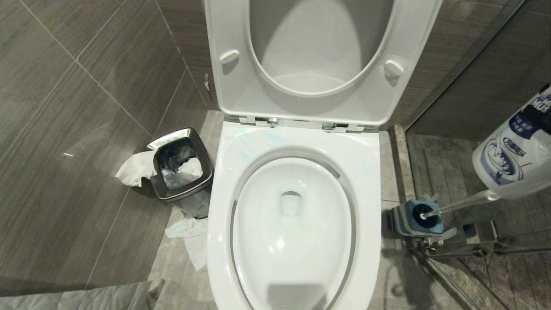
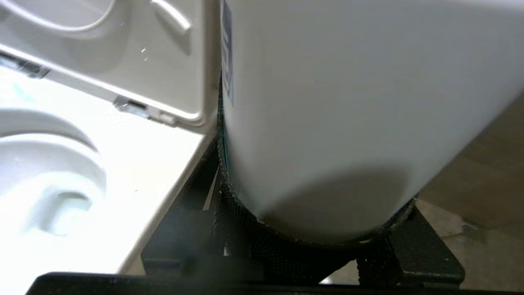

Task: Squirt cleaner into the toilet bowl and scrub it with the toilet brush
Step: Pour in the cleaning agent

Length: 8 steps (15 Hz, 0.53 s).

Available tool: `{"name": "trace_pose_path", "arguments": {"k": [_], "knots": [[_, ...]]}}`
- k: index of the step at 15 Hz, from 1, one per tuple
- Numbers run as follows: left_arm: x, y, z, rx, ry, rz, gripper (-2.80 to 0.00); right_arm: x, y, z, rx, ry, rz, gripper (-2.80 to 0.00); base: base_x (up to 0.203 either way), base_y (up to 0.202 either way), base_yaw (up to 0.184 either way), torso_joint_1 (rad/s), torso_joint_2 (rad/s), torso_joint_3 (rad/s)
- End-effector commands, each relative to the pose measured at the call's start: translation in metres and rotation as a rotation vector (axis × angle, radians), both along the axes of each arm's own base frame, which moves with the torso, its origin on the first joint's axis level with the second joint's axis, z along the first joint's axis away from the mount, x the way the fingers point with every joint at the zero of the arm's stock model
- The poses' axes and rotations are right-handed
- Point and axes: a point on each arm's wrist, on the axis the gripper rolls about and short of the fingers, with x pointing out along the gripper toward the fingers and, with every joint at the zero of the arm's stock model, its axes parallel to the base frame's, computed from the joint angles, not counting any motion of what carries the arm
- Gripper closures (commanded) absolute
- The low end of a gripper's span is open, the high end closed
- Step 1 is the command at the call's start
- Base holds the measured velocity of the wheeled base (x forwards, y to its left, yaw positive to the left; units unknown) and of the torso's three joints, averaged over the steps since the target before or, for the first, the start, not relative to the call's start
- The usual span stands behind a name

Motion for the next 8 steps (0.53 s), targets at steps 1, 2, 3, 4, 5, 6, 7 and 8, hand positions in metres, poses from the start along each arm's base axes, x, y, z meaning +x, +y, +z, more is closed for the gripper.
{"name": "trace_pose_path", "arguments": {"k": [1,2,3,4,5,6,7,8], "knots": [[0.0,0.0,0.0,0.0,0.003,-0.001,0.0,0.013,0.022,-0.008,-0.017,0.061,0.046,0.0,0.0,0.0,0.0,0.0,0.0,0.0],[0.0,0.0,-0.001,0.0,0.005,0.0,0.0,0.015,0.032,-0.01,-0.033,0.075,0.048,0.0,0.0,0.0,0.0,0.0,0.0,0.0],[0.0,0.0,-0.001,0.0,0.005,0.0,0.0,0.017,0.043,-0.013,-0.05,0.085,0.05,0.0,0.0,0.0,0.0,0.0,0.0,0.0],[0.0,0.0,-0.001,0.0,0.005,0.0,0.0,0.022,0.051,-0.015,-0.062,0.093,0.042,0.0,0.0,0.0,0.0,0.0,0.0,0.0],[0.0,0.0,-0.001,0.0,0.005,0.0,0.0,0.026,0.058,-0.017,-0.077,0.091,0.039,0.0,0.0,0.0,0.0,0.0,0.0,0.0],[0.0,0.0,-0.001,0.0,0.005,0.0,0.0,0.028,0.063,-0.018,-0.103,0.088,0.043,0.0,0.0,0.0,0.0,0.0,0.0,0.0],[0.0,0.0,-0.001,0.0,0.005,0.0,0.0,0.029,0.065,-0.019,-0.123,0.091,0.047,0.0,0.0,0.0,0.0,0.0,0.0,0.0],[0.0,0.0,-0.001,0.0,0.005,0.0,0.0,0.03,0.067,-0.02,-0.135,0.096,0.052,0.0,0.0,0.0,0.0,0.0,0.0,0.0]]}}
